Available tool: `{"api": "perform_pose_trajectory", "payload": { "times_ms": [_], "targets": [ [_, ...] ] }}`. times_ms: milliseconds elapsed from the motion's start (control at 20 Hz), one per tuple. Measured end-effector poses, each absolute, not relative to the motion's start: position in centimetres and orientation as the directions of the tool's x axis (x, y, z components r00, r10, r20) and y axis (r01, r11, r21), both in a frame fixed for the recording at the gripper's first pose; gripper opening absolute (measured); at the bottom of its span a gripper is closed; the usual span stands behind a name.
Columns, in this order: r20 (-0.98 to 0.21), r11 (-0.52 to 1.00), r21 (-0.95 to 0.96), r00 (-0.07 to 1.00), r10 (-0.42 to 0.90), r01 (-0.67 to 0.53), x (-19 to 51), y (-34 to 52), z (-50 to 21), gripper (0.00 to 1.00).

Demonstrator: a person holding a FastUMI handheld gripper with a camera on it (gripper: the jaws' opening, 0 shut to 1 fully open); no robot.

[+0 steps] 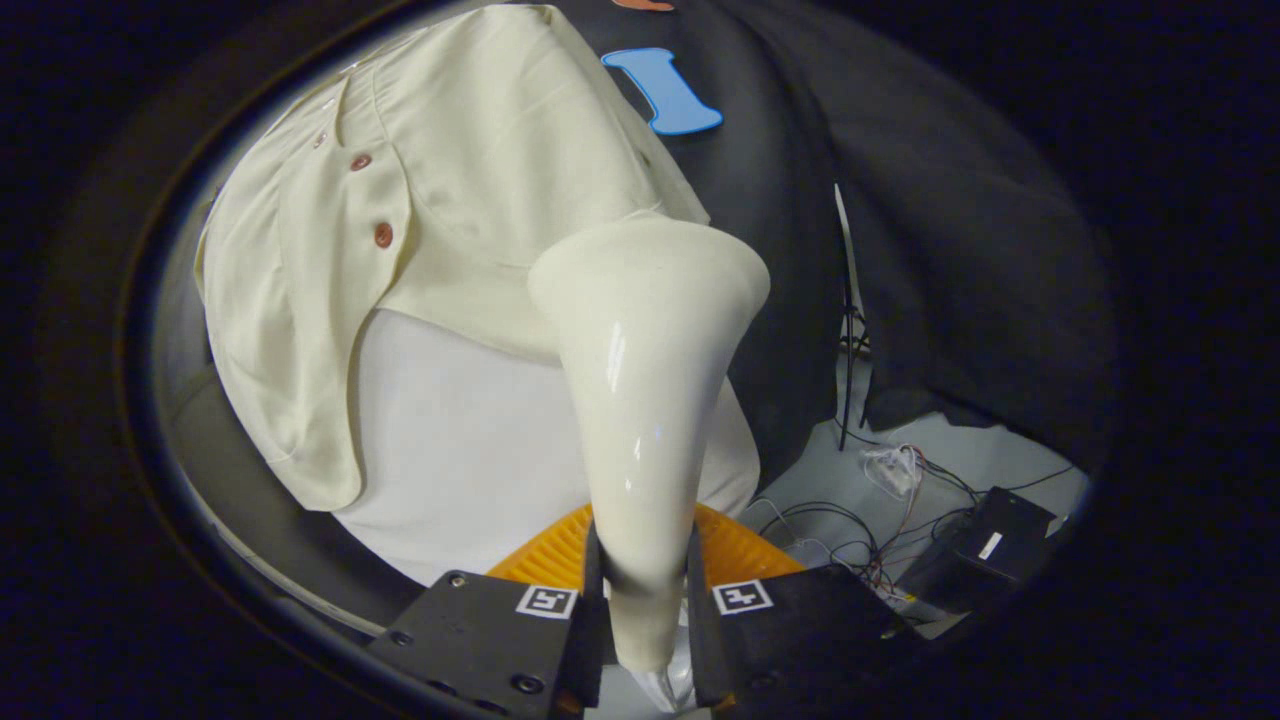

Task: Iron the clothes twice with a garment steamer, once on the left side and once on the right side.

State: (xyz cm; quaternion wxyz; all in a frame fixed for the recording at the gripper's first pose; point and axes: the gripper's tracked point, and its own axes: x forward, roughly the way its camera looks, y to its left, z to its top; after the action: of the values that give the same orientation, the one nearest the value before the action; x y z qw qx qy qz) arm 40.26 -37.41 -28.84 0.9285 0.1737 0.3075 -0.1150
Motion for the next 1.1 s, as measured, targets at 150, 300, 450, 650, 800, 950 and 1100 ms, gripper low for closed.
{"api": "perform_pose_trajectory", "payload": {
  "times_ms": [150,300,450,650,800,950,1100],
  "targets": [
    [-0.587,0.912,0.256,0.801,-0.117,0.321,39.4,-37.1,-27.2,0.35],
    [-0.556,0.915,0.260,0.823,-0.120,0.309,38.5,-36.0,-24.8,0.35],
    [-0.516,0.911,0.283,0.848,-0.120,0.301,36.9,-34.4,-22.0,0.35],
    [-0.460,0.912,0.299,0.879,-0.121,0.282,34.7,-31.7,-18.9,0.35],
    [-0.424,0.912,0.306,0.897,-0.127,0.274,33.3,-29.6,-17.7,0.35],
    [-0.378,0.912,0.317,0.917,-0.129,0.260,32.2,-27.5,-15.8,0.35],
    [-0.373,0.937,0.264,0.920,-0.120,0.229,30.7,-25.0,-14.3,0.34]
  ]
}}
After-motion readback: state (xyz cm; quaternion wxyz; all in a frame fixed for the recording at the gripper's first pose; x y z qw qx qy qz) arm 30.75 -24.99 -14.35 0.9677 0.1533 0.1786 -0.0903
